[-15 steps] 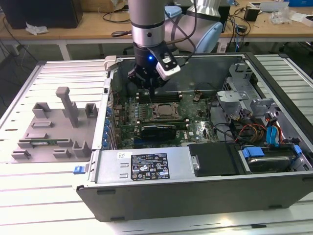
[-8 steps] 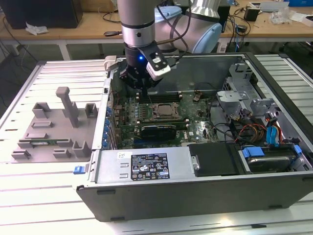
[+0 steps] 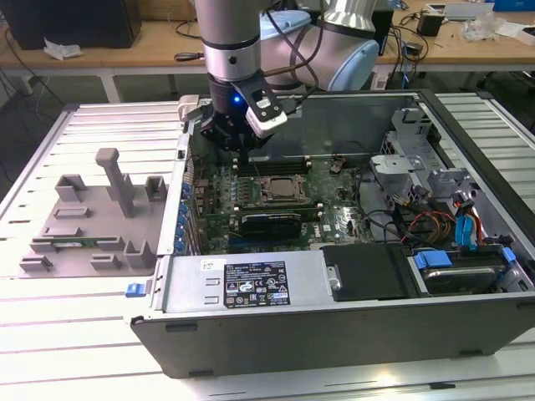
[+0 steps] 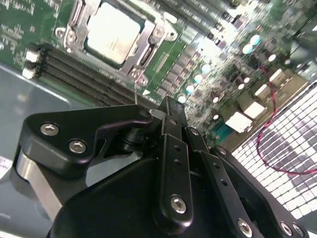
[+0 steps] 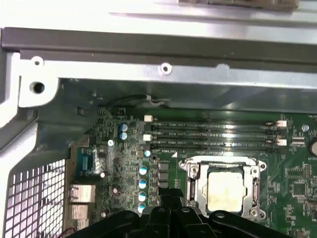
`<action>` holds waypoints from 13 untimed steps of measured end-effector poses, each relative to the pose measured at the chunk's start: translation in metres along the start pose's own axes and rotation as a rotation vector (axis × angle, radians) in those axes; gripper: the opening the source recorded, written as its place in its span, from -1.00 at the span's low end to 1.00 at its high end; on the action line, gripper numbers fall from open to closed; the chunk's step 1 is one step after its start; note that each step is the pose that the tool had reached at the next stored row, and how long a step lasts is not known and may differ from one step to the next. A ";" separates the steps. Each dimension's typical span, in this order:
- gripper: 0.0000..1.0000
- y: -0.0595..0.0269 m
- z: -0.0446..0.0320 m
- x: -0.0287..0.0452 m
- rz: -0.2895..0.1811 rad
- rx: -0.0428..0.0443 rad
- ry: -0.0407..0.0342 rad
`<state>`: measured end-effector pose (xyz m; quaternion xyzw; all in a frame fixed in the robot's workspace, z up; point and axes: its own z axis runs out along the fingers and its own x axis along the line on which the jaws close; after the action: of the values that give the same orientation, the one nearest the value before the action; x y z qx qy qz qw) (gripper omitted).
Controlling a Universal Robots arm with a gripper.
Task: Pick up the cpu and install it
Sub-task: 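Install the first cpu locking lever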
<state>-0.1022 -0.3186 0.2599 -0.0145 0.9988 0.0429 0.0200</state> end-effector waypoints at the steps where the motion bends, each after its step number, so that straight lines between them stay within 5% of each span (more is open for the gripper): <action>1: -0.79 0.0000 0.0001 0.0006 0.001 -0.0230 -0.0007; 3: -0.79 0.0000 0.0003 0.0015 0.002 -0.0487 -0.0015; 8: -0.79 0.0000 0.0016 0.0038 0.003 -0.0827 -0.0027; 13: -0.79 -0.0001 0.0024 0.0041 0.003 -0.0841 -0.0027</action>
<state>-0.1062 -0.3186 0.2574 -0.0137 0.9961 0.0849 0.0206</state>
